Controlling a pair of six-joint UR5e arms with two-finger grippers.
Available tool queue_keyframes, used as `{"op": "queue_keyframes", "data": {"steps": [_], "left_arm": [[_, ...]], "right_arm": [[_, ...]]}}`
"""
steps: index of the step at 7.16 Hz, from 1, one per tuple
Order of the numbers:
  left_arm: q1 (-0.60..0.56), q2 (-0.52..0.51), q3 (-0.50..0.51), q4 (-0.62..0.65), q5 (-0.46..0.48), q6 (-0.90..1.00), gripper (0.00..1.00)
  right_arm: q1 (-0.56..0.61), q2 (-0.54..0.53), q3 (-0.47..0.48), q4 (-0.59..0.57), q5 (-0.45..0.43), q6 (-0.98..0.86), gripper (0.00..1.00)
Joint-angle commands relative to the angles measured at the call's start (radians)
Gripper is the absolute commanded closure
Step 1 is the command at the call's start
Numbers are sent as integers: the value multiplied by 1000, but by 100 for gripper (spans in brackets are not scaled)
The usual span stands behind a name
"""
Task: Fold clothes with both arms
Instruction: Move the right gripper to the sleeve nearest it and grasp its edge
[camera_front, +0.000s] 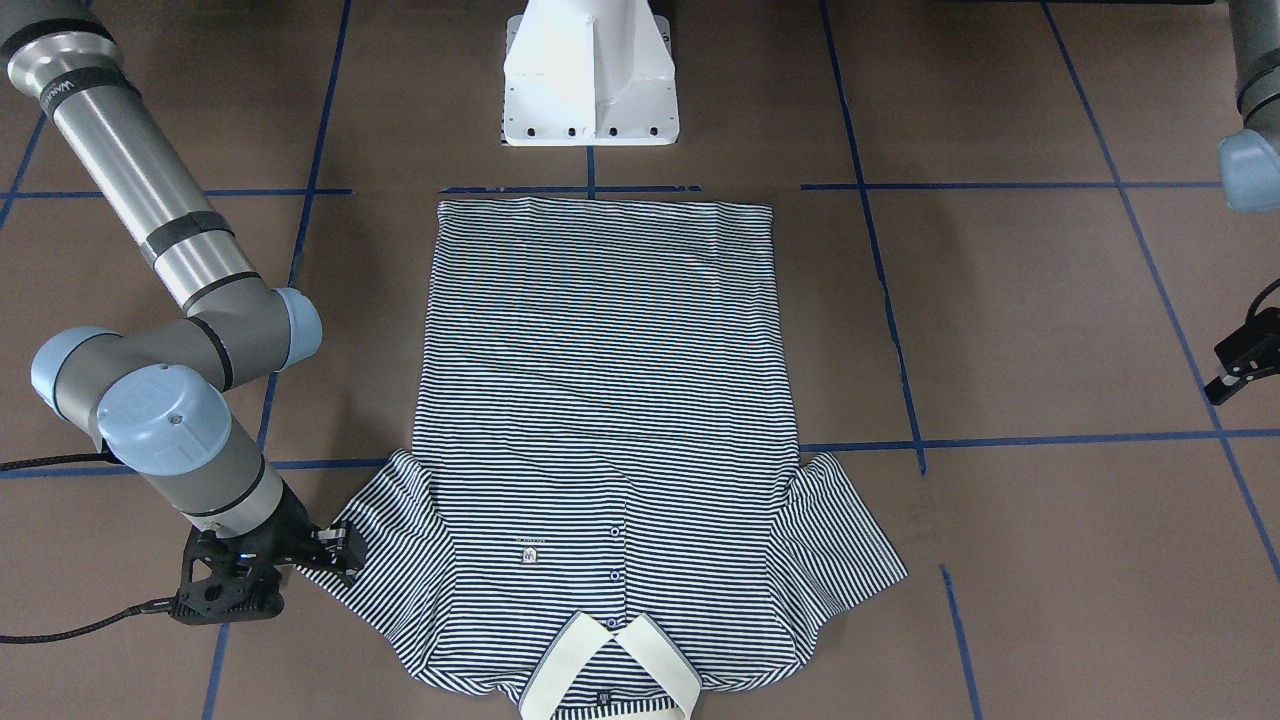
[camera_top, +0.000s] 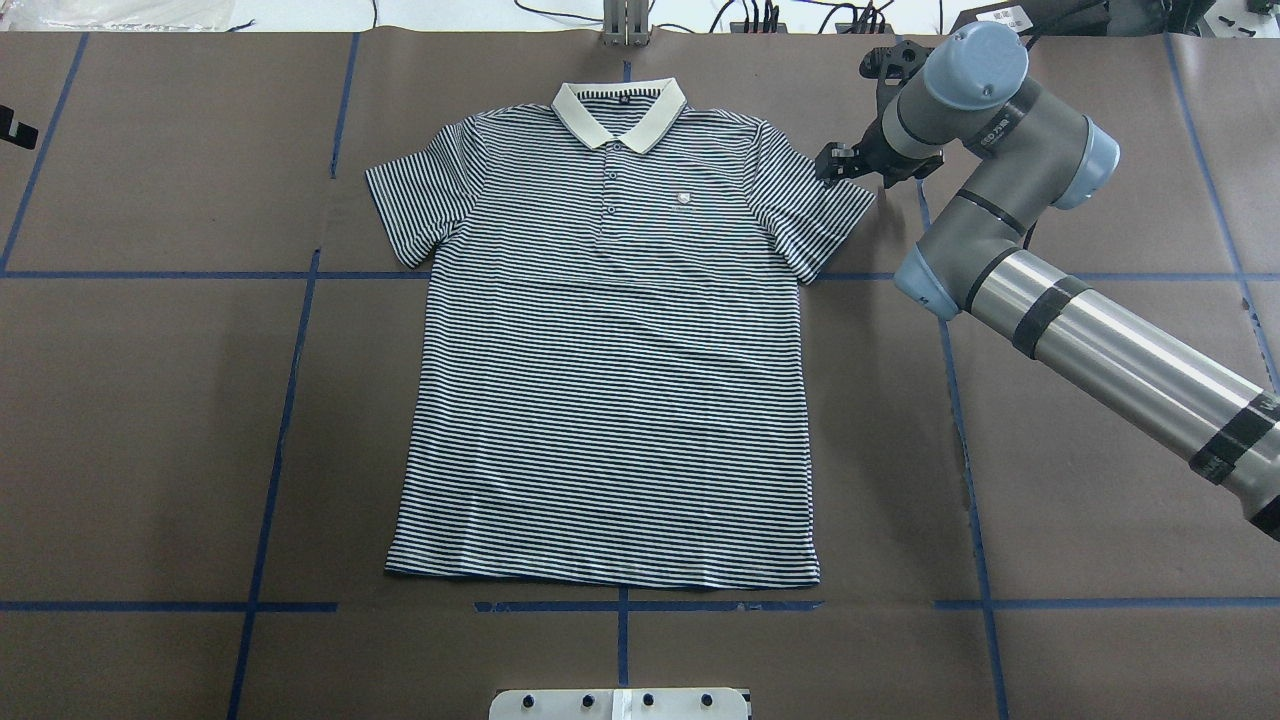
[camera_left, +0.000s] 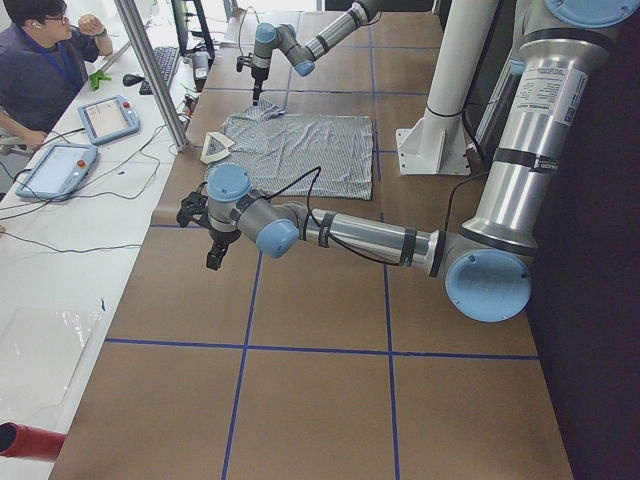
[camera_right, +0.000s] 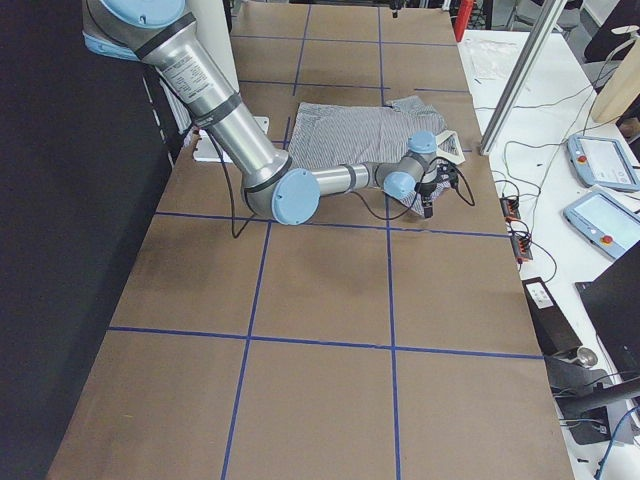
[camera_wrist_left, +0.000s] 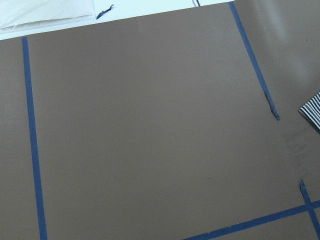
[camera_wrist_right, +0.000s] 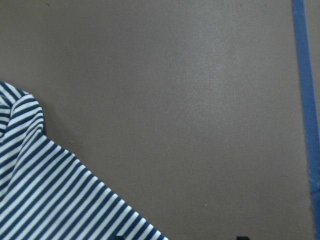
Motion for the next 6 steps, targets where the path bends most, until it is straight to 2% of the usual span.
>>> {"op": "queue_keyframes", "data": {"steps": [1,2,4,5,6], "left_arm": [[0,0,-1,0,0,-1,0],[0,0,-1,0,0,-1,0],[0,0,-1,0,0,-1,0],[0,0,1,0,0,-1,0],[0,0,1,2,0,-1,0]], "right_arm": [[0,6,-5,-3,3,-29,92],[0,6,-2,-4,4,-36,100],[1,6,33,-7,12,-38,100],[1,7,71,-53,20,-37,100],[1,10,149,-146,30,-37,100]]}}
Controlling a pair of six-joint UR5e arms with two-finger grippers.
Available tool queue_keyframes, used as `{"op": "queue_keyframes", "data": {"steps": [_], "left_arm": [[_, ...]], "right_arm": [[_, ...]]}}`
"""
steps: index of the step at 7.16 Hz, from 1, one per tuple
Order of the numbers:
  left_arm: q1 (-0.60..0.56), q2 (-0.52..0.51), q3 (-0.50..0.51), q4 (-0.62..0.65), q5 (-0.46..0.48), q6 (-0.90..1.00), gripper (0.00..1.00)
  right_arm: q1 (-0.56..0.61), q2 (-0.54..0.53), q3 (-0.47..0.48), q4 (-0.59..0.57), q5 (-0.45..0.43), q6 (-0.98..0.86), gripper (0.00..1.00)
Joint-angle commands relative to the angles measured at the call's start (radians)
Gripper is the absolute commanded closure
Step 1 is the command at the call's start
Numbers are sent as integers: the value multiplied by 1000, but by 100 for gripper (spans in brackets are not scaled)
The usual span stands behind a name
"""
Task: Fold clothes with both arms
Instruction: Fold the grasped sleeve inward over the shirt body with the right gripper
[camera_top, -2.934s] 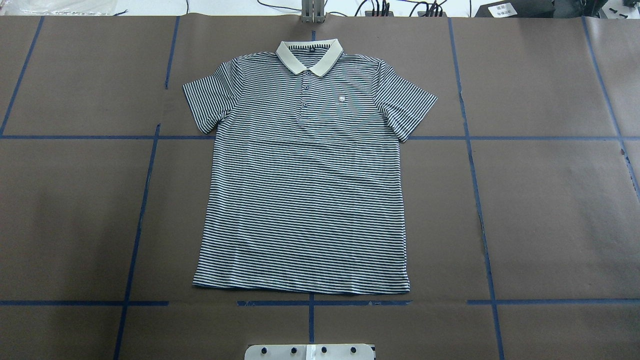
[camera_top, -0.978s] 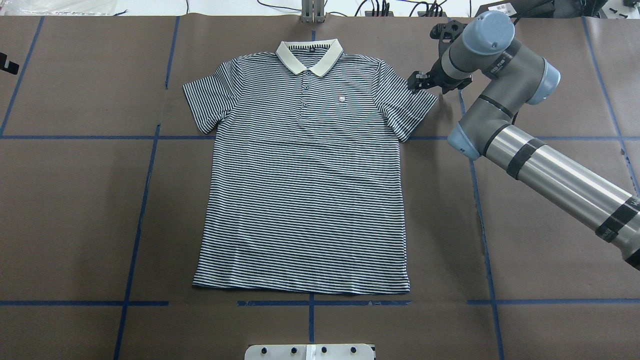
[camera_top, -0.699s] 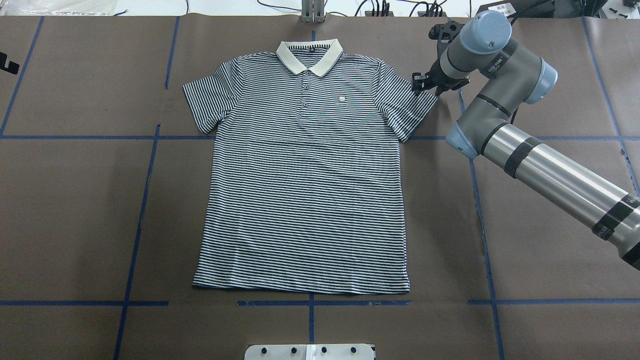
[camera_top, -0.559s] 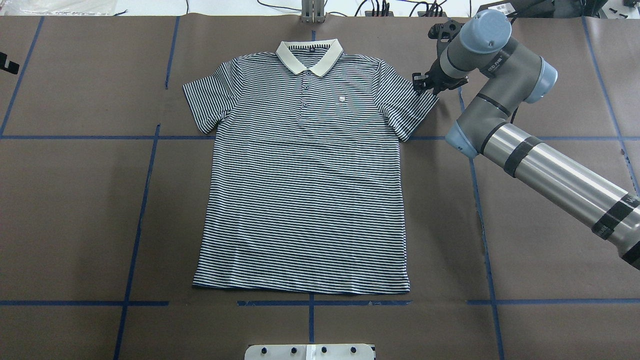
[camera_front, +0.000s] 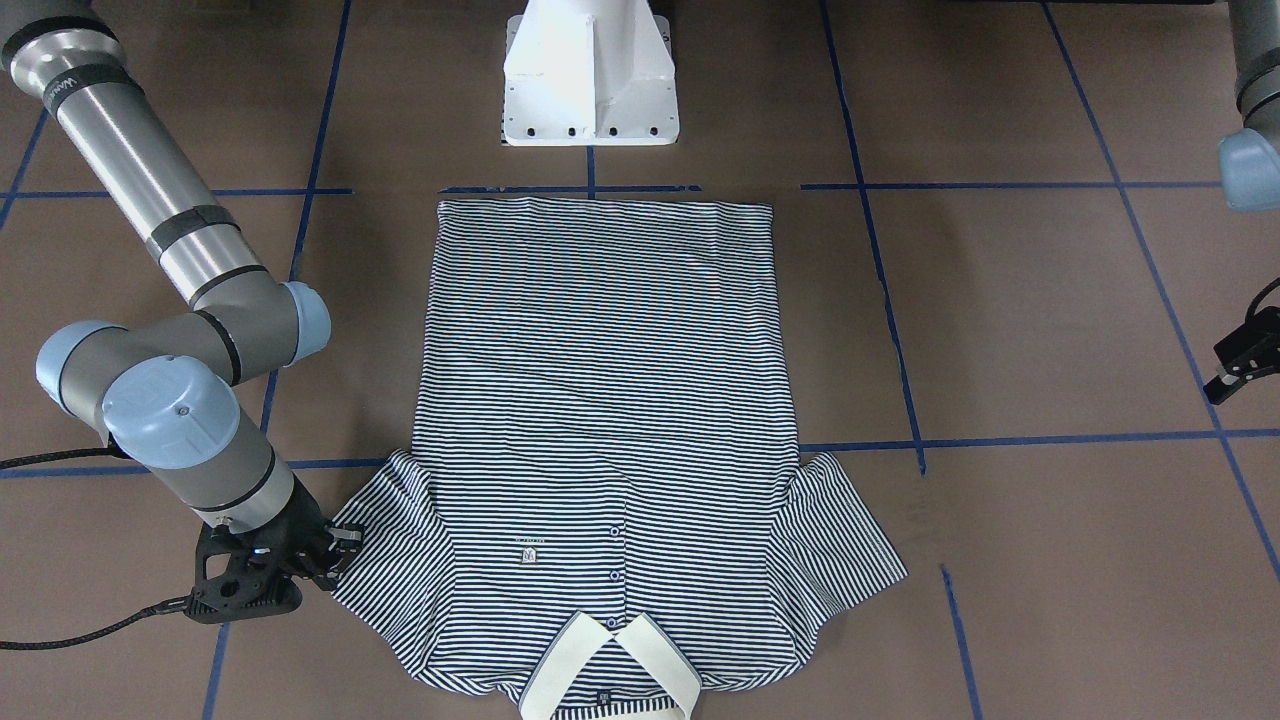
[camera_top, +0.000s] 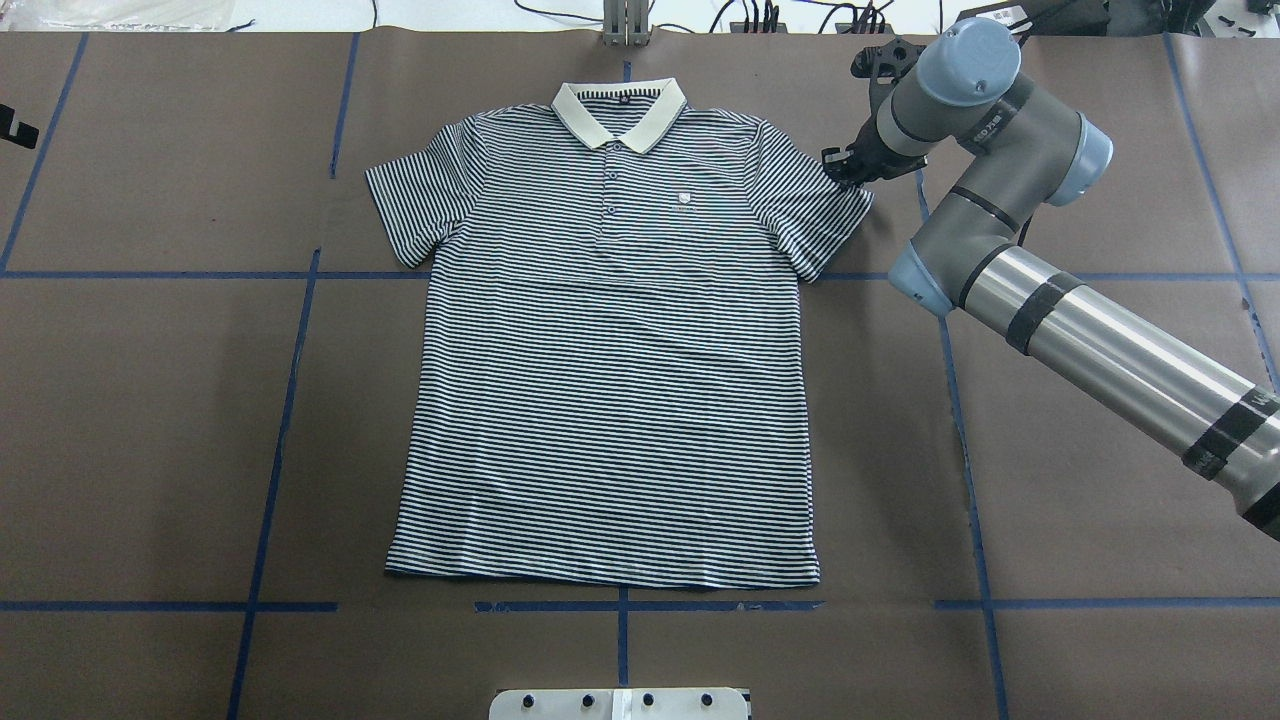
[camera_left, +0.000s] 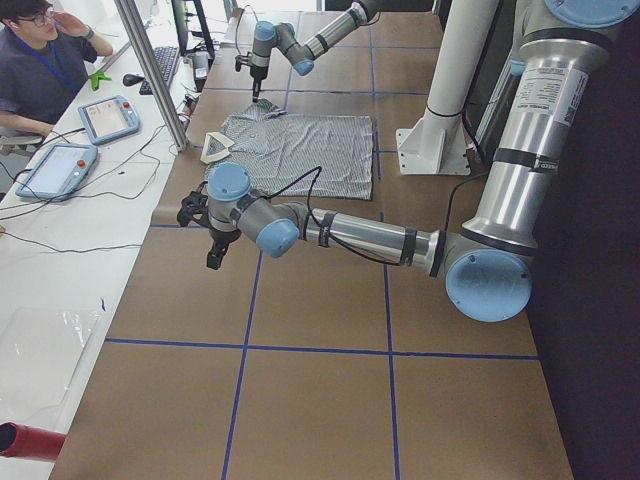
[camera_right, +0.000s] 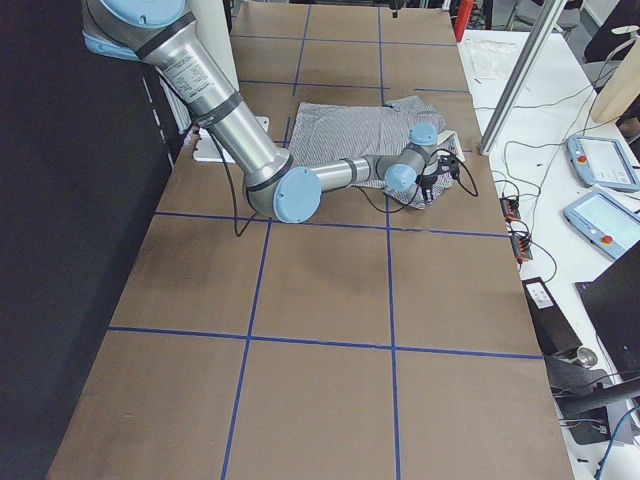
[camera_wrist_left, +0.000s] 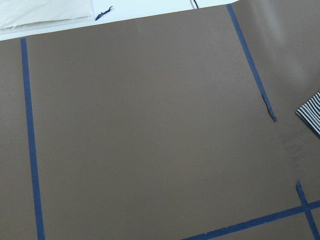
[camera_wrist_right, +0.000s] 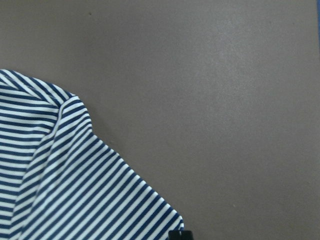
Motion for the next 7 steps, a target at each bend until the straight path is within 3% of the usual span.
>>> {"op": "queue_keyframes", "data": {"steps": [1,2,4,7], "left_arm": [[0,0,1,1,0,0,0],[0,0,1,1,0,0,0],[0,-2,1,1,2,0,0],[0,-9,1,1,2,-2,0]], "right_arm": [[-6,56,100,-160,18,4,100],[-65,132,90,-223,7,75,100],[-146,245,-20,-236,-144,113,100],[-148,271,-88,-173,-183,113,100]]}}
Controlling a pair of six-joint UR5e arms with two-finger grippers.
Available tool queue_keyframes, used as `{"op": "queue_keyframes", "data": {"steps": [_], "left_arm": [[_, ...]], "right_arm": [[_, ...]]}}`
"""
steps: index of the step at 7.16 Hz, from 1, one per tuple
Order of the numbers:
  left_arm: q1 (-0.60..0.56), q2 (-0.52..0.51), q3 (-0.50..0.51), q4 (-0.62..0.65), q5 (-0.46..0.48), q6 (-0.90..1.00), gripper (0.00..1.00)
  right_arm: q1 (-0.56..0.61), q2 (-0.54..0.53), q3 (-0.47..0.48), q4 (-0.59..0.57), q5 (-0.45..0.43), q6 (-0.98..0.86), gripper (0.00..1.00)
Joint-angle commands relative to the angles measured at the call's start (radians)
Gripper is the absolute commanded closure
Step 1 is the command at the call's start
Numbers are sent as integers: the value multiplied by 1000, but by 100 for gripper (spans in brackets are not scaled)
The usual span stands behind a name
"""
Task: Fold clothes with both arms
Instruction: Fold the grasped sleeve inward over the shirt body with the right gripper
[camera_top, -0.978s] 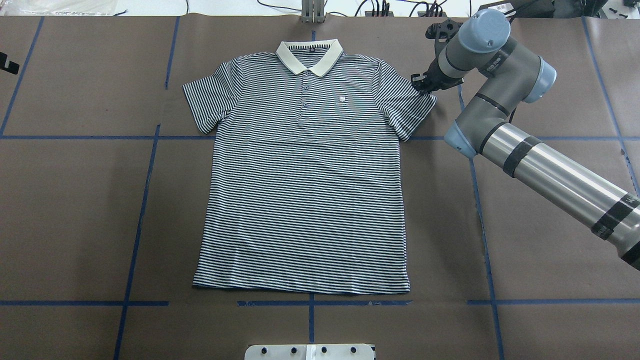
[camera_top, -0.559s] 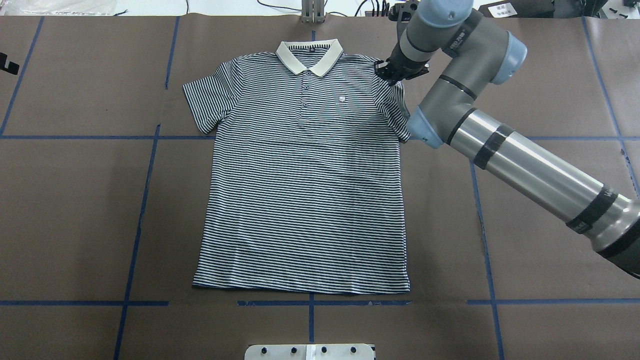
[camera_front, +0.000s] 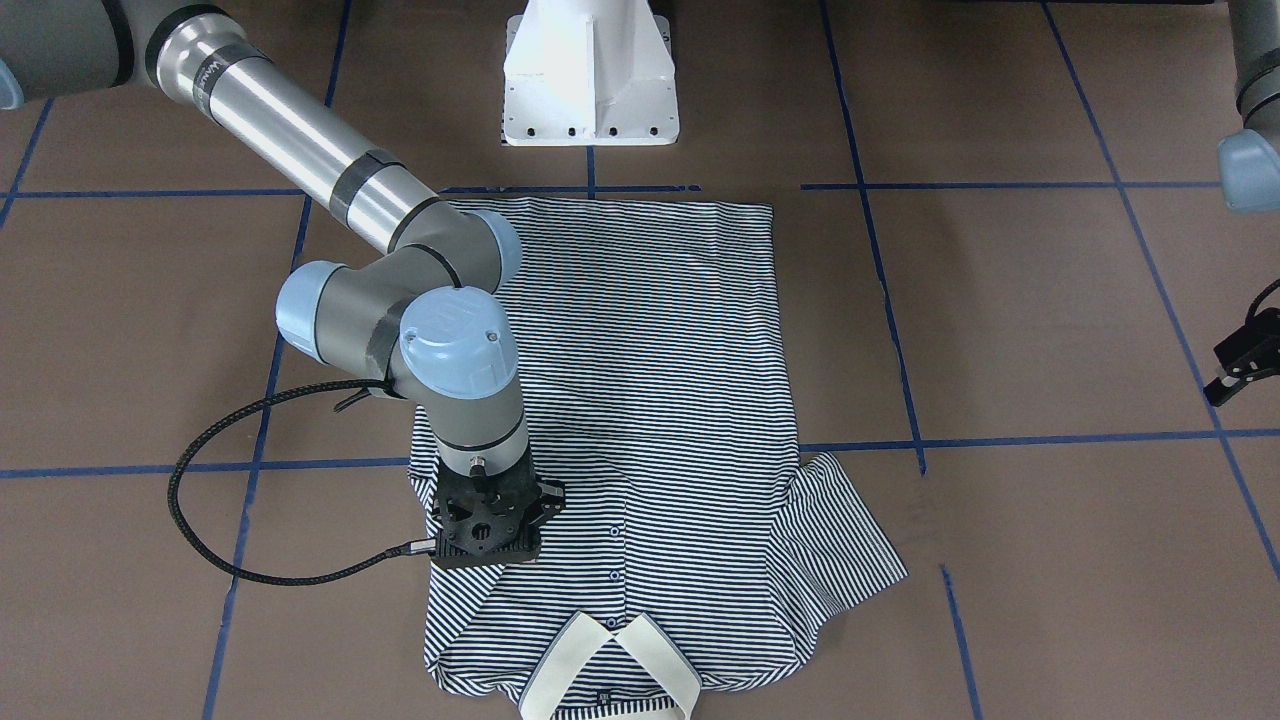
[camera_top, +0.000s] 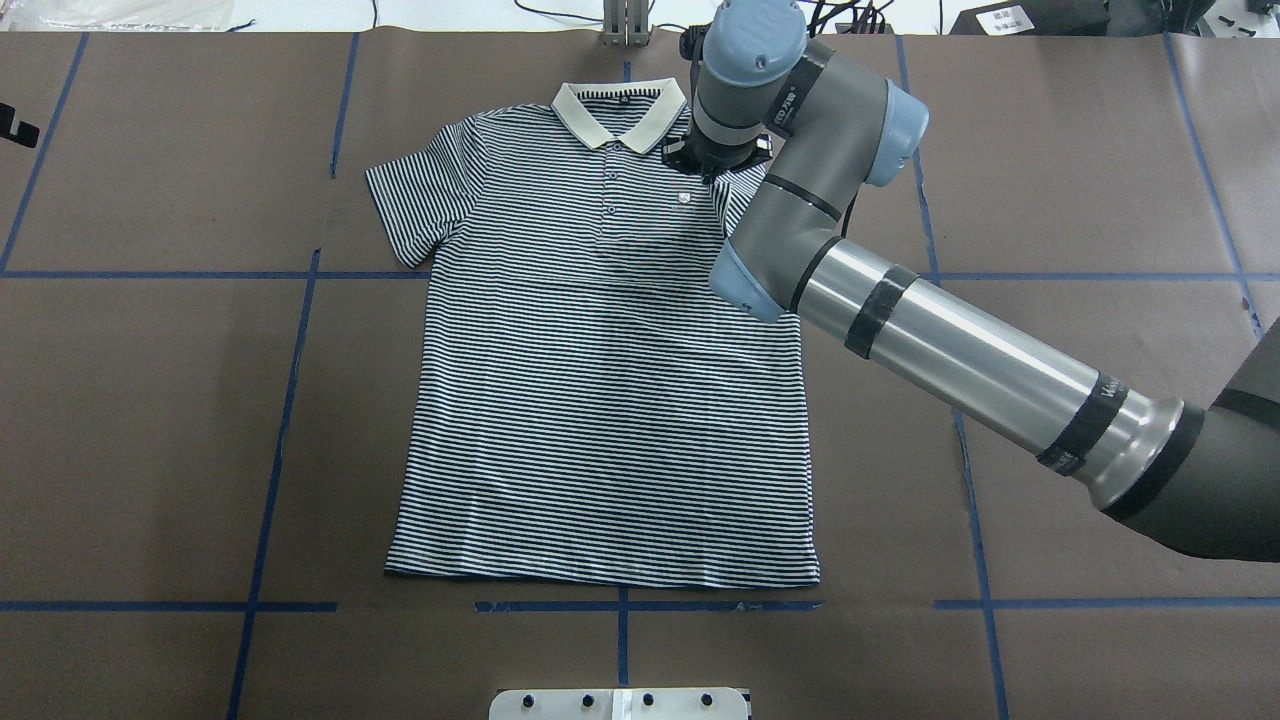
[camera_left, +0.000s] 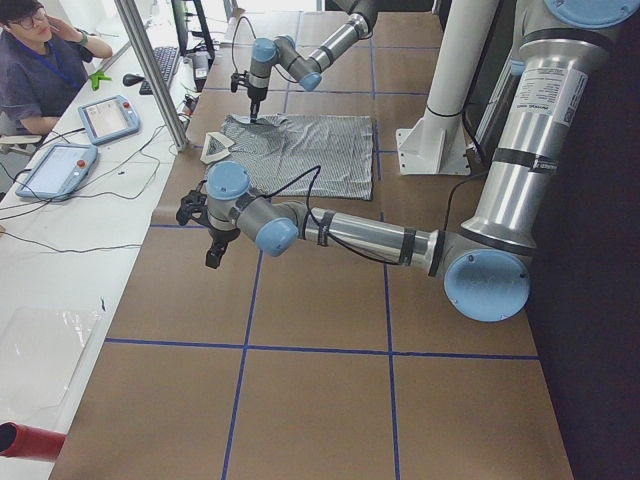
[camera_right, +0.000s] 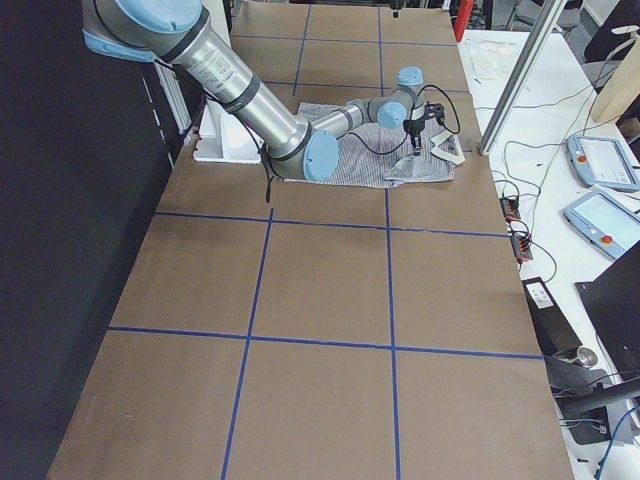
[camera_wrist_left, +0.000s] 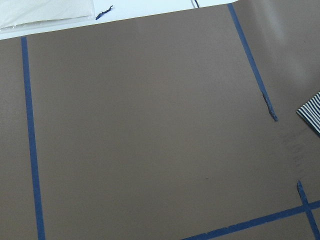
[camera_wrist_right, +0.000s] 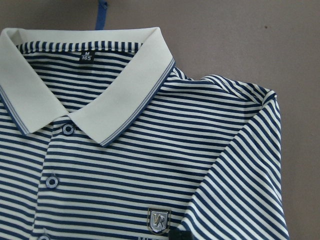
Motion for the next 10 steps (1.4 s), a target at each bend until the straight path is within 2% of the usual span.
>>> {"op": "queue_keyframes", "data": {"steps": [1,2,3,4,5,6,7,8,9,10], "left_arm": [[0,-2,2,0,0,0,0],[0,-3,2,0,0,0,0],[1,-9,3,0,0,0,0],[2,-18,8,0,2,3,0],[8,-38,13,0,12,5,0],[76,-81,11,0,97,-33,0],[201,-144,13,-2,232,-247,0],[307,-185,13,-5,324,-446,0],[390,-233,31,-23,384,-607,0],[423,-267,109,-113,432,-698,1]], "right_arm": [[-1,42,-106,113,-30,2,100],[-1,69,-146,145,-41,2,100],[-1,69,-146,149,-39,2,100],[-1,69,-146,153,-39,2,1],[-1,70,-146,159,-39,3,0],[5,67,-137,159,-27,3,0],[20,25,-61,147,26,5,0],[43,-73,99,54,112,2,0],[69,-112,227,-91,179,-3,0],[92,-114,302,-212,224,-12,0]]}}
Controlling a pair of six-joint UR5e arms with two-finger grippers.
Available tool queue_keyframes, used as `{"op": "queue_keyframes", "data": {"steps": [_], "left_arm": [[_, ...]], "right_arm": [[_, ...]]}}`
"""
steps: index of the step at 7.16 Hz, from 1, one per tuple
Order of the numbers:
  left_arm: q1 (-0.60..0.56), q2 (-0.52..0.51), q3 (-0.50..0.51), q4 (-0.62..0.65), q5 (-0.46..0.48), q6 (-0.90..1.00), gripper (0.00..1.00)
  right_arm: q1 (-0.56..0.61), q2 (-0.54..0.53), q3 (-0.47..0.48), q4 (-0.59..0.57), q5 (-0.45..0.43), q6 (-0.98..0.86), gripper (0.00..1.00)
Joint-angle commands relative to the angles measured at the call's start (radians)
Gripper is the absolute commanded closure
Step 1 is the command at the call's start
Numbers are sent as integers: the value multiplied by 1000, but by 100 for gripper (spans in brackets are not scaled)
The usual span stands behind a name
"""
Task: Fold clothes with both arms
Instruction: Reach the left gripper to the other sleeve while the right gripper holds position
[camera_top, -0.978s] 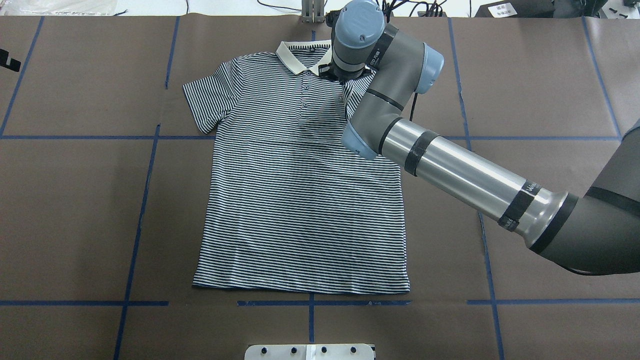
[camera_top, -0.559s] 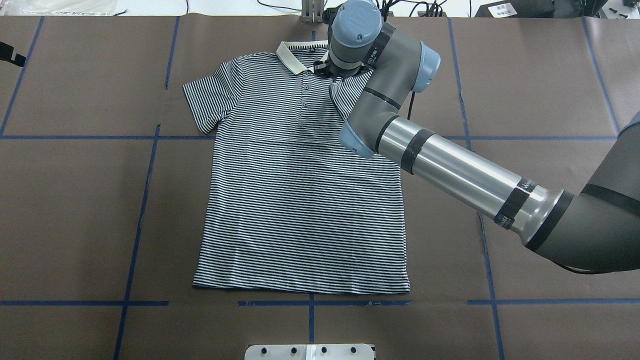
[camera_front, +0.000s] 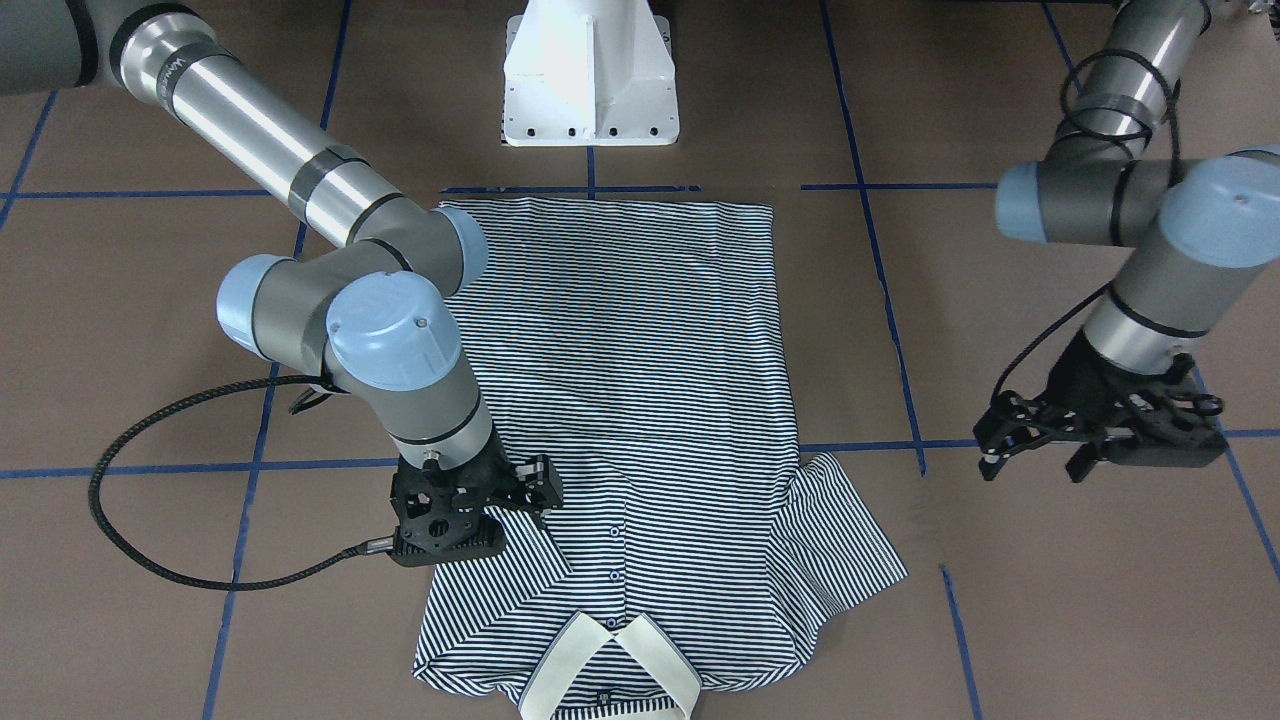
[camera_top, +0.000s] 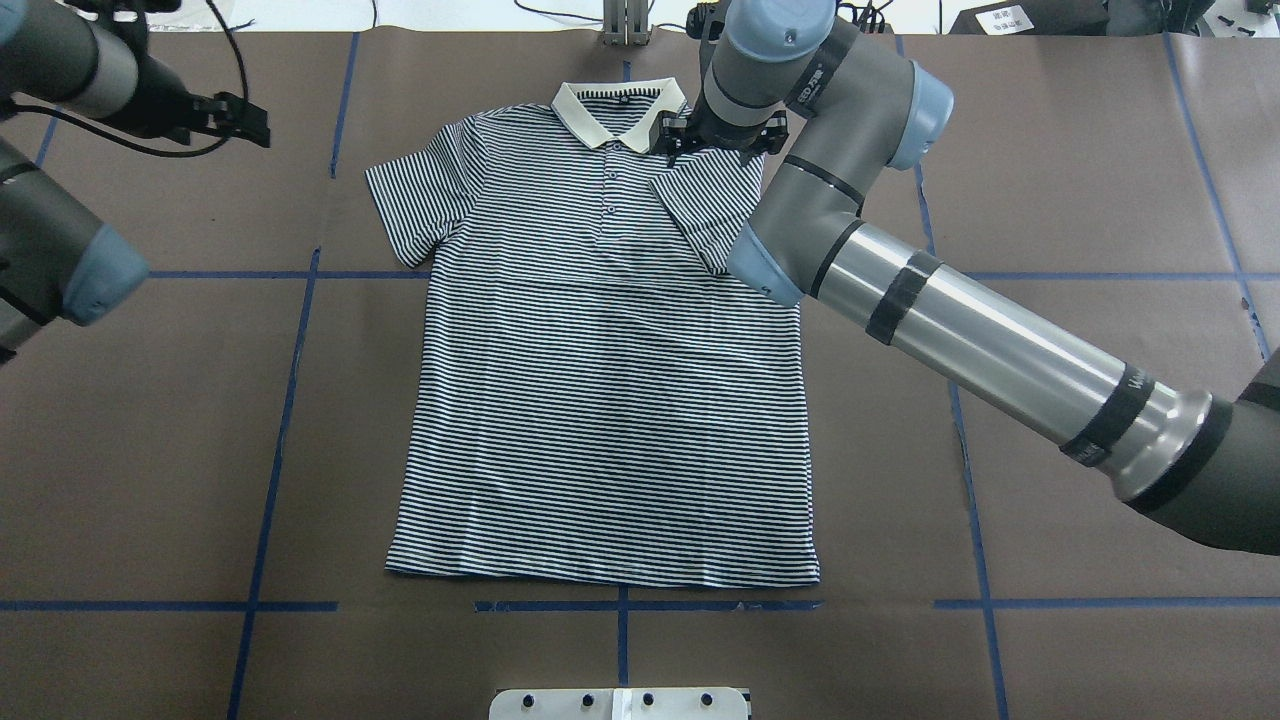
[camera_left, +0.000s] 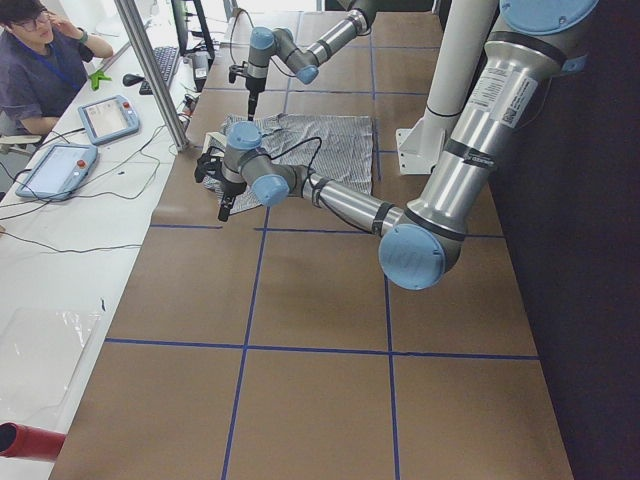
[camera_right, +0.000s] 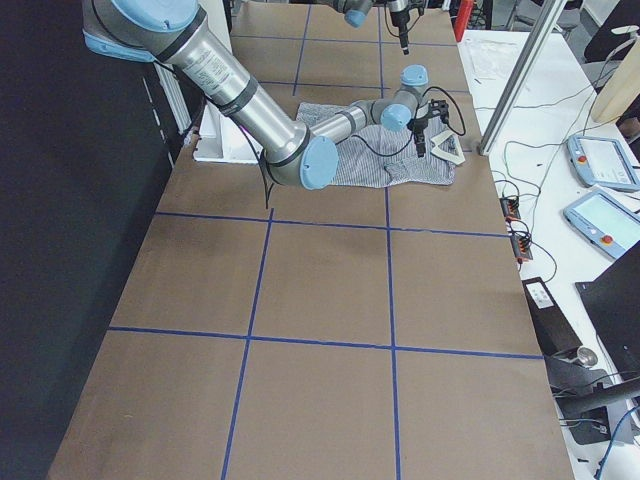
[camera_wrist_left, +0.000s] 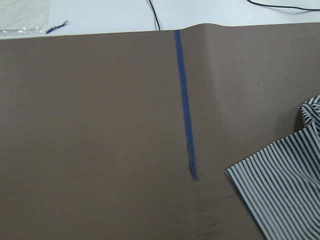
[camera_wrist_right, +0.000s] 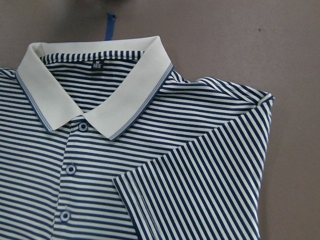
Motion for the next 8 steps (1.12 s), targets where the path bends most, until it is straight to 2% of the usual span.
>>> {"op": "queue_keyframes", "data": {"steps": [1,2,5,7,8], "left_arm": [[84,-101,199,-178,112,-198,3],[118,-141,300,-246,176,-200,3],[158,-226,436,-253,255,-197,4],[161,-231,459,-254,256,-194,6],[161,-234,464,-254,256,-194,11]], "right_arm": [[44,-29,142,-174,99,-12,0],[45,-32,144,-174,113,-12,0],[50,-75,167,-165,111,-14,0],[49,-75,165,-163,107,-12,0],[49,-74,165,-163,107,-12,0]]}}
